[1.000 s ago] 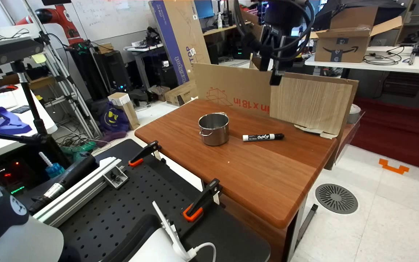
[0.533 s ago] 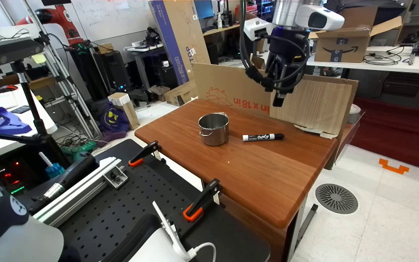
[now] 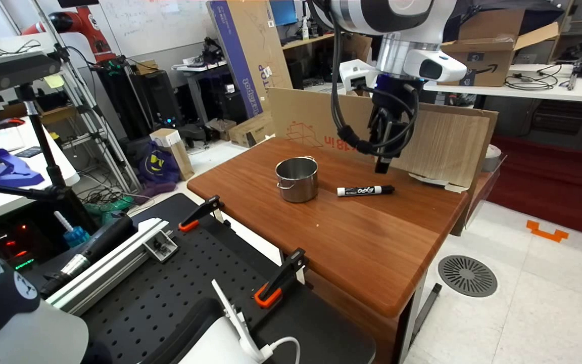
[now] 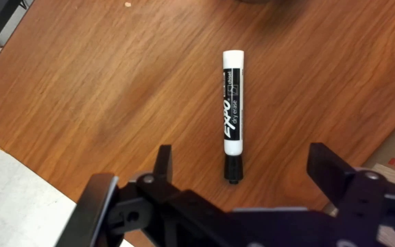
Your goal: Pick up the marker and put it in the bowl
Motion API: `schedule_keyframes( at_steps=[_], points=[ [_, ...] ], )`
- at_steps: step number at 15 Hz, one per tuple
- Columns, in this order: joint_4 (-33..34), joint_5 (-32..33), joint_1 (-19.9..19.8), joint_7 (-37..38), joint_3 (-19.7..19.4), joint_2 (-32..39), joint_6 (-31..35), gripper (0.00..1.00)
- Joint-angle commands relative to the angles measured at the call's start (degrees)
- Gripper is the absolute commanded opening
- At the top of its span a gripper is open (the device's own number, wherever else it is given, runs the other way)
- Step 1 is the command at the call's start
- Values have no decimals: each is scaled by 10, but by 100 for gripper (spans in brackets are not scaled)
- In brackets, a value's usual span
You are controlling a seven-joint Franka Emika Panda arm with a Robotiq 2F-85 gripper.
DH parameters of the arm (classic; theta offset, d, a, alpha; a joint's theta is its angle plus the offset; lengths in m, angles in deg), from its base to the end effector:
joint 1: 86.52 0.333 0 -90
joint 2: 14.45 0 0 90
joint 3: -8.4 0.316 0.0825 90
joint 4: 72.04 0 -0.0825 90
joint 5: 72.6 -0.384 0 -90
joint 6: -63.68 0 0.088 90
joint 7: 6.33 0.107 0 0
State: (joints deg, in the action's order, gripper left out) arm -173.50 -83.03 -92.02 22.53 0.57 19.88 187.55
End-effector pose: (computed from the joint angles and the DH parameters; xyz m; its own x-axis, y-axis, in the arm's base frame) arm 0.6239 -0.1347 0.2099 0.6520 -0.7314 -0.2000 -0.7383 -0.6724 0.0522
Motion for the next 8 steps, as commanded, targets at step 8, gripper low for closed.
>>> schedule_keyframes(
  at_steps=[8],
  points=[
    [99,13,19,47,-25,107,-9,100]
  ],
)
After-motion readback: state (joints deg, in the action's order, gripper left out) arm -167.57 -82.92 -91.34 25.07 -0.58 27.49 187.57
